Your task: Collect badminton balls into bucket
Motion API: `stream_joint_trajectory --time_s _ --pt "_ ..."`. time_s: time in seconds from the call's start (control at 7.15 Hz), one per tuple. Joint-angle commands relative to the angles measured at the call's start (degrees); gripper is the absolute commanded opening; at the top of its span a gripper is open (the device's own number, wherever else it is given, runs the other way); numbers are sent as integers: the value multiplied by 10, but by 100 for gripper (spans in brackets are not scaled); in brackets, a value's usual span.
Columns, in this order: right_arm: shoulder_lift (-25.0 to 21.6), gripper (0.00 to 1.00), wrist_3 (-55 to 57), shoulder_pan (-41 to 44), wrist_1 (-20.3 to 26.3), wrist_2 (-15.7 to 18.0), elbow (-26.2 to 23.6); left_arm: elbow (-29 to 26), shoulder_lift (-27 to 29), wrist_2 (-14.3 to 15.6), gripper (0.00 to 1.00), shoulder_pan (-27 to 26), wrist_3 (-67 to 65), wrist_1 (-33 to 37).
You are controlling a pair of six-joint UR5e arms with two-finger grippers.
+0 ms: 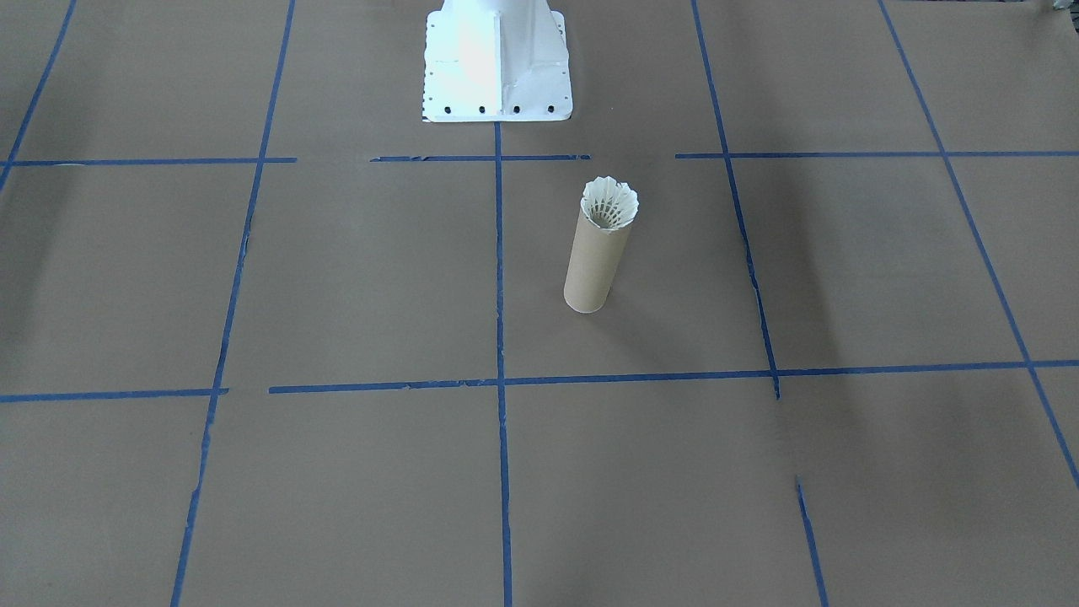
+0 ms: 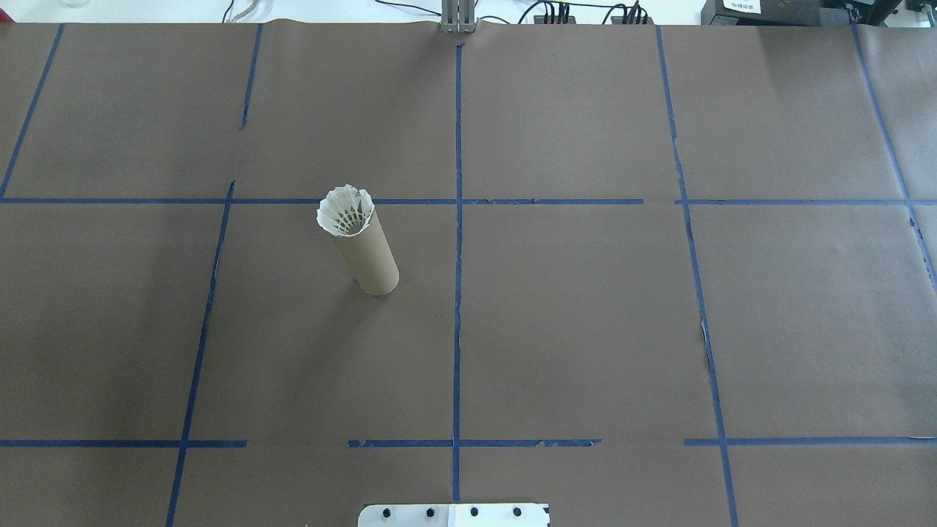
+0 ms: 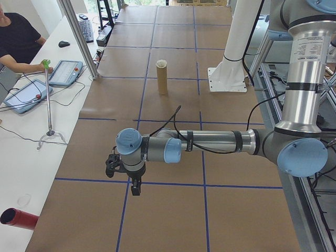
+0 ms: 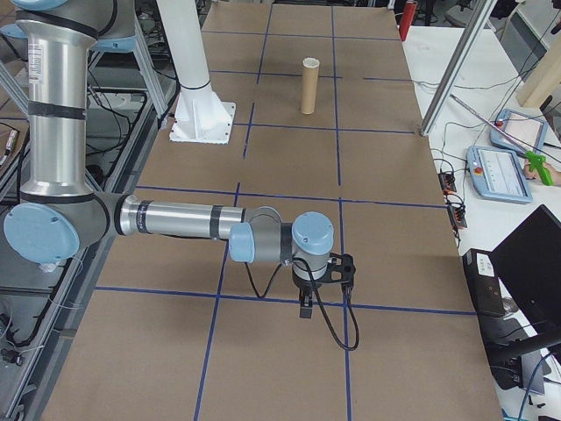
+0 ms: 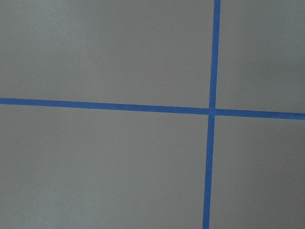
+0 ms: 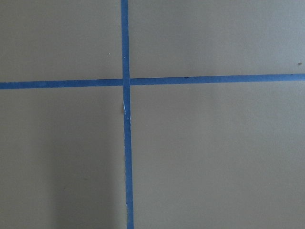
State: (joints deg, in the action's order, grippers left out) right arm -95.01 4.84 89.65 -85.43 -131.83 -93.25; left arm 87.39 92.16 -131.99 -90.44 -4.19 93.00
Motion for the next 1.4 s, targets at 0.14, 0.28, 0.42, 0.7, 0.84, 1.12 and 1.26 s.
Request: stream_joint_trajectory --time_s 0.14,0.28,0.42,0.7,0.84,1.12,1.26 --pt "0 100 0 0 0 0 0 3 0 1 100 0 6 1" --pt "0 100 0 0 0 0 0 3 2 1 100 0 6 1" --pt "0 100 0 0 0 0 0 5 1 1 100 0 7 1" --pt "0 100 0 0 0 0 0 16 0 1 100 0 8 -1" --pt "0 100 0 0 0 0 0 16 2 0 100 0 8 -1" --pt "0 100 0 0 0 0 0 15 1 0 100 2 62 -4" --pt "0 100 0 0 0 0 0 14 1 0 100 2 62 -6"
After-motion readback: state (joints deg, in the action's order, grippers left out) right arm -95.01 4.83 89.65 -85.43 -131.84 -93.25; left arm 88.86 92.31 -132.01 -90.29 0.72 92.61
